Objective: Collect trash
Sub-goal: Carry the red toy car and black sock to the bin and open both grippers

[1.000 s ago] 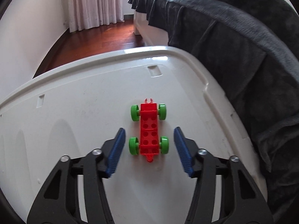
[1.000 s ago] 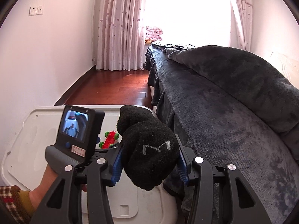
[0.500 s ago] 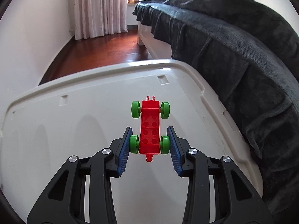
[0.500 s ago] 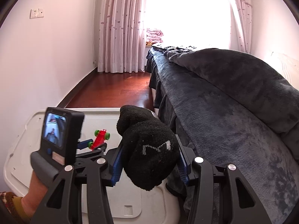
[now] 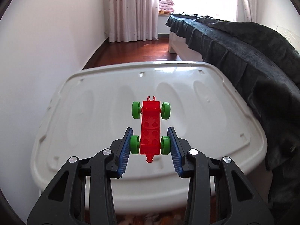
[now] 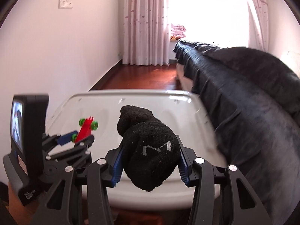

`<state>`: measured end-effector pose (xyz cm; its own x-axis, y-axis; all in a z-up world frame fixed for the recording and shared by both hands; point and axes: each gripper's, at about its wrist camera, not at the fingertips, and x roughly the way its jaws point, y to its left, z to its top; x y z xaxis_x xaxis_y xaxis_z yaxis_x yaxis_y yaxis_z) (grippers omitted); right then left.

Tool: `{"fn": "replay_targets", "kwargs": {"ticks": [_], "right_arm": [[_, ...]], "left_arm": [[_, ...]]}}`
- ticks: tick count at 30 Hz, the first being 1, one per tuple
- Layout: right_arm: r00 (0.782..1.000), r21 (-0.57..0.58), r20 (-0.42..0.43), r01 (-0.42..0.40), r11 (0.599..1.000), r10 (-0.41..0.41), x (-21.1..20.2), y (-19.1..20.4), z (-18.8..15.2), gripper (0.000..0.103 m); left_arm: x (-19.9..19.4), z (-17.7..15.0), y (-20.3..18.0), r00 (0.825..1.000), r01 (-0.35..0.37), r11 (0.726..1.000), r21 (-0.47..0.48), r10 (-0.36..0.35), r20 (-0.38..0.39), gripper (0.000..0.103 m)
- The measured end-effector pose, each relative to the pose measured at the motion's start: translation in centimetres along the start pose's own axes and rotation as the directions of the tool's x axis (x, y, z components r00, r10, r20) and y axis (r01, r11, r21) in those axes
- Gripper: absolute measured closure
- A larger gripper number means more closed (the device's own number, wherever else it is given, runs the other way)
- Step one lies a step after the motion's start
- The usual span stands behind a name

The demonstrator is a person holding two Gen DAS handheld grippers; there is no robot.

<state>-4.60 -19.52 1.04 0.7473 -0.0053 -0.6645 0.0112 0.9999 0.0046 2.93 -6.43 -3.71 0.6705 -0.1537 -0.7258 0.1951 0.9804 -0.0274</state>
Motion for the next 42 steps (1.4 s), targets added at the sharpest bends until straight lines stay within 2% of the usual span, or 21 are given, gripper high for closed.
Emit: {"fn": "replay_targets", "kwargs": {"ticks": [7, 14, 24, 37, 42], "right_arm": [[0.988, -0.031, -0.149, -0.053, 0.998, 0.048, -1.2, 4.5, -8.6, 0.055], [0.968, -0.059, -0.247, -0.053, 0.997, 0.037, -1.1, 6.7, -13.2, 0.055], [0.955, -0.095, -0.294, -0.051, 0.994, 0.021, -0.6, 8.4, -15.6, 0.055], [0.936, -0.082, -0.353, -0.026, 0.996, -0.005, 0.7, 8.0, -18.0, 0.055], [0.925, -0.078, -0.379, -0.005, 0.997, -0.025, 1.5, 7.7, -18.5, 0.051]], "left_arm": [[-3.6, -5.8, 3.6, 0.999, -0.024, 0.999, -0.042, 0.022, -0.038, 0.065], [-5.2, -9.9, 6.0, 0.997, -0.031, 0.994, -0.101, 0.023, -0.080, 0.065], [-6.2, -13.7, 7.2, 0.993, -0.028, 0.989, -0.144, 0.011, -0.122, 0.065], [-5.3, -15.3, 6.8, 0.988, -0.039, 0.991, -0.128, 0.019, -0.156, 0.065], [-4.8, -15.5, 6.6, 0.986, -0.043, 0.991, -0.127, 0.021, -0.165, 0.065]]}}
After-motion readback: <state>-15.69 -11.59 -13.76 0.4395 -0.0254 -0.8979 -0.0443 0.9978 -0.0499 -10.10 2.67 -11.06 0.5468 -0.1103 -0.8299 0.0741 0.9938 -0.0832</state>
